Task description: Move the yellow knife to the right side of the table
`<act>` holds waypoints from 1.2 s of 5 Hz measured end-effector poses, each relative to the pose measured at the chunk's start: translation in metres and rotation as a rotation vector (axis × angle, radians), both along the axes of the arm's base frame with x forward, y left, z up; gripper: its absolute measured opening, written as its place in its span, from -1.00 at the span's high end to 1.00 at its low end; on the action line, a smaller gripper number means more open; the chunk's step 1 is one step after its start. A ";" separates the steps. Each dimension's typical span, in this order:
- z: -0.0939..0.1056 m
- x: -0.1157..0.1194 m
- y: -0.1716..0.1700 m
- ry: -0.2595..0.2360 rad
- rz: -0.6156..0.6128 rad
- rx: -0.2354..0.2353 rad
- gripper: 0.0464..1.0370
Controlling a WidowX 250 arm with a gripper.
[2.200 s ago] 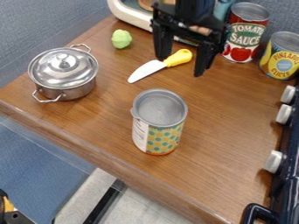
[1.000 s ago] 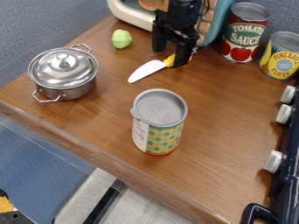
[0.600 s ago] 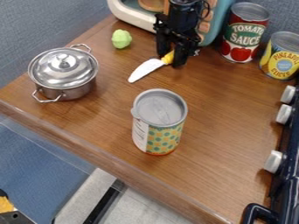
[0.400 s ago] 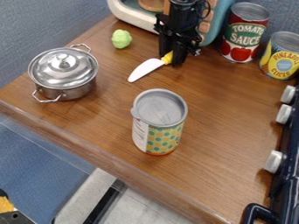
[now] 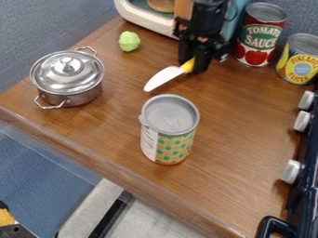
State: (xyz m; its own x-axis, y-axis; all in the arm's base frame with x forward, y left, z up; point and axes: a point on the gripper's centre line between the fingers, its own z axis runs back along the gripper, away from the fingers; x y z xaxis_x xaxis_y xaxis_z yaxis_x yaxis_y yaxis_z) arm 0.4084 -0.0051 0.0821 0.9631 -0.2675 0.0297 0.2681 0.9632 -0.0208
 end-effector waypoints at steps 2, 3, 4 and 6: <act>0.048 -0.007 -0.061 -0.107 0.093 -0.003 0.27; 0.045 -0.013 -0.104 -0.125 0.108 -0.045 0.27; 0.044 -0.016 -0.128 -0.132 0.105 -0.059 0.27; 0.013 -0.010 -0.141 -0.106 0.125 -0.051 0.27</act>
